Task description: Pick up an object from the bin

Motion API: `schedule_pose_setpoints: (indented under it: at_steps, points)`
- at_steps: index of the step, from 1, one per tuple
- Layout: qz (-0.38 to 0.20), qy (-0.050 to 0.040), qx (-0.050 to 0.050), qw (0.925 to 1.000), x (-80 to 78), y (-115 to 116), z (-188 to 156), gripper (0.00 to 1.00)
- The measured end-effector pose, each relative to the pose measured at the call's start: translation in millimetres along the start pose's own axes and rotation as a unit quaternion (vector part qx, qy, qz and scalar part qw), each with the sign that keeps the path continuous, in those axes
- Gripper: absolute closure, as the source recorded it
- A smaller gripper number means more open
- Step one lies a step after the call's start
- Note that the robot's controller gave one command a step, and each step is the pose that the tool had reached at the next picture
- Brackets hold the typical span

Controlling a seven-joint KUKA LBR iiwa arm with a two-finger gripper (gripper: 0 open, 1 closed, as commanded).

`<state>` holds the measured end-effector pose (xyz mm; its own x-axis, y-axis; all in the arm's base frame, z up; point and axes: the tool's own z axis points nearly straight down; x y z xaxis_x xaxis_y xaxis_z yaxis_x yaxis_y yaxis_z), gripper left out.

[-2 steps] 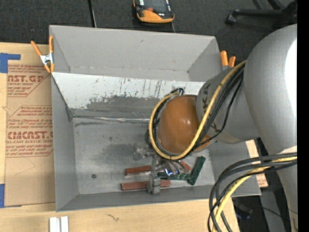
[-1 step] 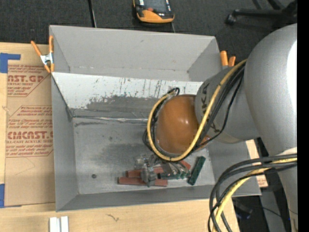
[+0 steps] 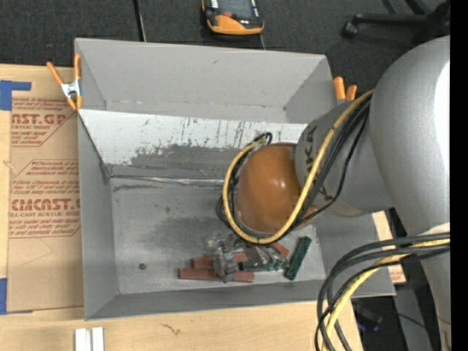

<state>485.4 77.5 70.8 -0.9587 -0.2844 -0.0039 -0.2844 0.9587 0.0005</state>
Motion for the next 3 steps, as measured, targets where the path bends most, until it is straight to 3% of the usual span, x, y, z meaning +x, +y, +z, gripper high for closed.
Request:
schedule_pose_setpoints:
  at_steps: [3]
  points:
    - [0.0,0.0058,0.0,1.0,2.9,0.9,-38.1,1.0]
